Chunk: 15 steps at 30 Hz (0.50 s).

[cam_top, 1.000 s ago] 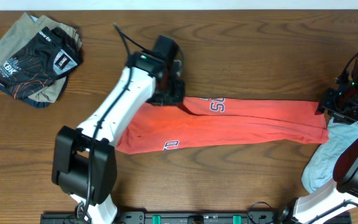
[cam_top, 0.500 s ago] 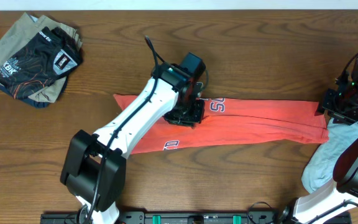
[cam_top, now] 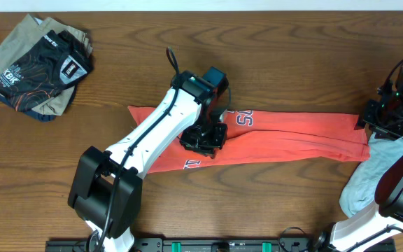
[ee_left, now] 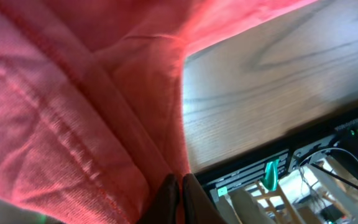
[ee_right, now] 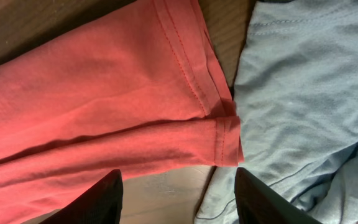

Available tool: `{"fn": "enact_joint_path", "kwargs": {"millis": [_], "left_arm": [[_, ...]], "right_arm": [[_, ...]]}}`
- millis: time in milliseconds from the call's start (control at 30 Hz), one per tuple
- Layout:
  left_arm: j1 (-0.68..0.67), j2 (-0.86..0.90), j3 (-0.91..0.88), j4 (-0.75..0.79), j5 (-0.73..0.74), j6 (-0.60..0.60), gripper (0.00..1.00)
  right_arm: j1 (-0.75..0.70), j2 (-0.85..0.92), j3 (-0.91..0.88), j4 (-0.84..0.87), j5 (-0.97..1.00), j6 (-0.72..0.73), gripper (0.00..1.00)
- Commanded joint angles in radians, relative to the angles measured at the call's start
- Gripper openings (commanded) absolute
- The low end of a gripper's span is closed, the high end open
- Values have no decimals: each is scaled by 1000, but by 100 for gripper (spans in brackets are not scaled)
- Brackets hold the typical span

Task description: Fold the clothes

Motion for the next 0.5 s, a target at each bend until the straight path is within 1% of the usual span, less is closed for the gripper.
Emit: {"fn": "enact_joint_path", "kwargs": {"millis": [0,67,233,333,467], "left_arm": [[0,7,-3,66,27,74,8],[0,7,-3,155,-4,72,9],[0,8,-4,369,-207,71,9],[0,16,-4,443,-287,69,9],[5,31,-5,484,-336,69,9]], "right_arm": [[-7,3,-2,5,0,-5,56],[-7,3,-2,5,0,-4,56],[-7,3,-2,4,0,-4,56],[-7,3,-2,4,0,-5,56],[-7,3,-2,3,0,-5,56]]}}
